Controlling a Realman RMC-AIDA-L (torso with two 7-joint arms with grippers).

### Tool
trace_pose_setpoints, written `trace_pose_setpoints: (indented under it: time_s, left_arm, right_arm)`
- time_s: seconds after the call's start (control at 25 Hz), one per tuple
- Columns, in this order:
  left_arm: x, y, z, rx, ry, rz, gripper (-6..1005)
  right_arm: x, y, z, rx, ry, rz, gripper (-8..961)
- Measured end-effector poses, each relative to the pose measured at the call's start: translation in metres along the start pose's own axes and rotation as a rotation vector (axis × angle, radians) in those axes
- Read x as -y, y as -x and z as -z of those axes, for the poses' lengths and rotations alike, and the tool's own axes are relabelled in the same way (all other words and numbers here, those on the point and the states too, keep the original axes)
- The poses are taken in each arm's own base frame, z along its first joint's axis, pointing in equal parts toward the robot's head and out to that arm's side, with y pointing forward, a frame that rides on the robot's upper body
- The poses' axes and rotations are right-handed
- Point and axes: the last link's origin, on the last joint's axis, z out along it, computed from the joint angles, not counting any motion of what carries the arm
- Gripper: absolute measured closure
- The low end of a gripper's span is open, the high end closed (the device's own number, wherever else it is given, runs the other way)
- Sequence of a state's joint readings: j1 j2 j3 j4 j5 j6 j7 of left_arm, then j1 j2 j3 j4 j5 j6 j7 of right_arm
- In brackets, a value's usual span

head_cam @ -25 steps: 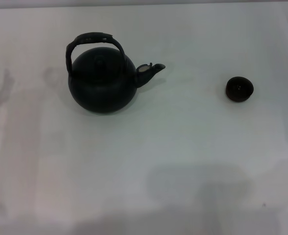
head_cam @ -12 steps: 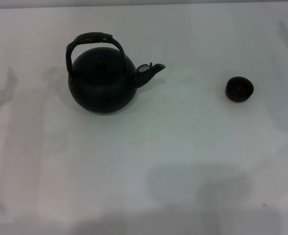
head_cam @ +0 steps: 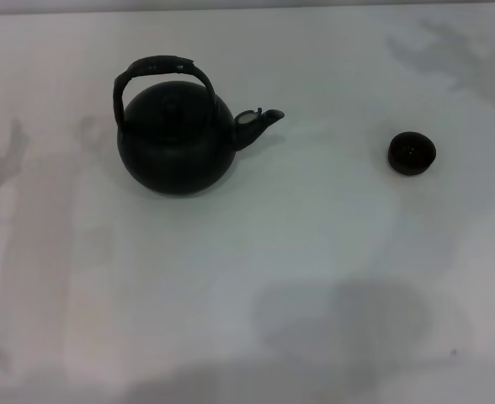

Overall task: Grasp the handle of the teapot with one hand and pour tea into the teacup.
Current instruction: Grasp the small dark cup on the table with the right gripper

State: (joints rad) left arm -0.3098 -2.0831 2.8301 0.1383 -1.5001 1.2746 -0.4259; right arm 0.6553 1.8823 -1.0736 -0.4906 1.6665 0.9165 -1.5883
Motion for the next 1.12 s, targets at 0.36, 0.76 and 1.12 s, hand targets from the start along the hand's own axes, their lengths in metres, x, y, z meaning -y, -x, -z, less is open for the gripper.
trace_pose_setpoints:
  time_s: [0.36, 0.76, 1.12]
  left_arm:
    - [0.001, 0.0, 0.001, 0.001, -0.004, 0.0, 117]
    - [0.001, 0.0, 0.001, 0.001, -0.003, 0.0, 119]
    - [0.001, 0.0, 0.001, 0.002, -0.002, 0.0, 116]
  right_arm:
    - [-0.046, 0.023, -0.006, -0.405, 0.16, 0.342, 116]
    - [-0.096, 0.006, -0.02, -0.688, 0.229, 0.52, 115]
    - [-0.107, -0.013, -0.035, -0.813, 0.165, 0.593, 115]
